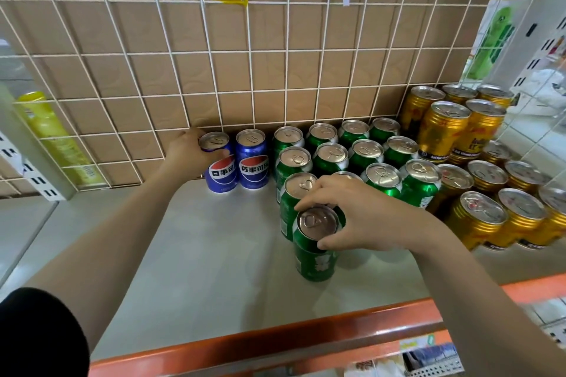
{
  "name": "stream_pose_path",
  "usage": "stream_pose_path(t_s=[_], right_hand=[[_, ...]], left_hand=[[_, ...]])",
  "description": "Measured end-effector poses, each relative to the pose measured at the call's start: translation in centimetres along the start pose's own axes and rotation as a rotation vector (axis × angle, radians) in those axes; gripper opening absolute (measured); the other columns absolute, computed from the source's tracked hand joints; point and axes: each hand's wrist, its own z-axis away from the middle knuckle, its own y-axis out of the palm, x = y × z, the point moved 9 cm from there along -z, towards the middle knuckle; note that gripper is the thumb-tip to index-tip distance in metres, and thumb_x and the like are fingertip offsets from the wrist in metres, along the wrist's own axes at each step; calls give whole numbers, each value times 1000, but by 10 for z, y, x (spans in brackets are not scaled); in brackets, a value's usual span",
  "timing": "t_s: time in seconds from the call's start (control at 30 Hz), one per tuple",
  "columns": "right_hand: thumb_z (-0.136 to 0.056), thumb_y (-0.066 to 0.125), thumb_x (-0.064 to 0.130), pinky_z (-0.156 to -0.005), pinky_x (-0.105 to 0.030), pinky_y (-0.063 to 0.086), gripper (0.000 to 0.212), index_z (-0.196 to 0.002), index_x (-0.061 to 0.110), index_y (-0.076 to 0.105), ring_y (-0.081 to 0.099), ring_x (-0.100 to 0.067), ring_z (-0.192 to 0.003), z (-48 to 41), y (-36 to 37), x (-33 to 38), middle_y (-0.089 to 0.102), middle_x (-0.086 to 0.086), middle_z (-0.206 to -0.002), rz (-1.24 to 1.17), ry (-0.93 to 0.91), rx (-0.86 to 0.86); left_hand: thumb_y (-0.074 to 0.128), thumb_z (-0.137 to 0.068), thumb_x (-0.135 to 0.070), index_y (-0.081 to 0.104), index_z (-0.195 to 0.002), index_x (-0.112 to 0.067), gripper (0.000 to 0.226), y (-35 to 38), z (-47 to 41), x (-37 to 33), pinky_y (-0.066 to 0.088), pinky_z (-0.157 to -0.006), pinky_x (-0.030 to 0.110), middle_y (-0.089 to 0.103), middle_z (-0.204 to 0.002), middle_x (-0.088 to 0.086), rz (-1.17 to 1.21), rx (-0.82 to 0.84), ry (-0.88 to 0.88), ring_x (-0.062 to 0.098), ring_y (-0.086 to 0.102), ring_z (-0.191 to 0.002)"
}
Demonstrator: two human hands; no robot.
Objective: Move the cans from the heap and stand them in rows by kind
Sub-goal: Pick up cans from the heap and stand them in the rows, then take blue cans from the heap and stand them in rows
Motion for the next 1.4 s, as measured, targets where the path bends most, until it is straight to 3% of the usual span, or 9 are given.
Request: stream_pose_path(t_s=[0.1,0.27,0.43,0.8,0.9,1.03,1.13,1.23,1.4], right_hand=[[-74,76,25,-80,2,25,51,-122,27,58,33,5,-93,1,1,-1,42,15,-106,-29,2,-20],[-76,75,25,-81,2,26,49,-121,28,56,31,8,-93,0,4,-2,40,18,-102,-67,8,-9],[-76,75,27,-84,0,27,51,-122,31,53,34,5,-102,-1,10,-7,44,13,-113,-99,17,17],[-76,75,24,-82,3,25,52,-124,26,53,33,6,-101,0,13,-12,42,13,-113,-135,26,22],[-75,77,25,-83,2,26,53,-123,26,54,35,5,-102,1,12,-13,43,13,-113,-127,32,-3],[-74,77,27,-87,-1,26,53,-122,25,54,37,3,-106,3,11,-11,47,10,-117,-107,32,-60],[-75,75,36,-89,-7,28,51,-120,28,55,39,-3,-111,3,13,-8,47,11,-119,-93,41,-114],[-79,67,45,-87,-3,23,47,-121,27,56,38,-4,-113,0,13,-2,43,17,-116,-22,67,-225],[-85,61,44,-96,-20,25,48,-124,17,56,43,-16,-122,-14,19,18,53,-1,-129,122,98,-326]], left_hand=[[70,-81,-35,52,-126,-9,55,-1,4,-6,44,-73,32,61,-123,14,2,-9,29,31,58,-107],[70,-81,-27,49,-131,-12,56,1,9,-2,42,-67,29,57,-126,12,115,-12,34,30,55,-108],[70,-81,-30,45,-134,-14,61,3,11,8,44,-74,31,56,-128,10,168,-40,7,28,55,-109],[69,-82,-31,43,-136,-13,62,5,17,7,48,-80,37,55,-129,12,165,-29,-7,31,55,-111],[71,-80,-32,36,-140,-13,71,6,24,9,49,-89,44,51,-134,12,178,-9,-34,32,54,-116],[66,-84,-36,27,-142,-10,75,9,41,8,41,-95,43,39,-144,15,120,-41,-47,35,45,-125],[64,-86,-33,22,-145,-11,75,5,56,3,37,-101,45,28,-148,15,45,-93,-12,36,37,-131],[64,-86,-32,21,-146,-11,76,7,71,4,29,-108,43,24,-150,14,-18,-79,10,33,28,-136],[61,-87,-36,23,-145,-9,74,-1,102,18,29,-108,41,22,-150,13,-120,-60,20,31,27,-136]])
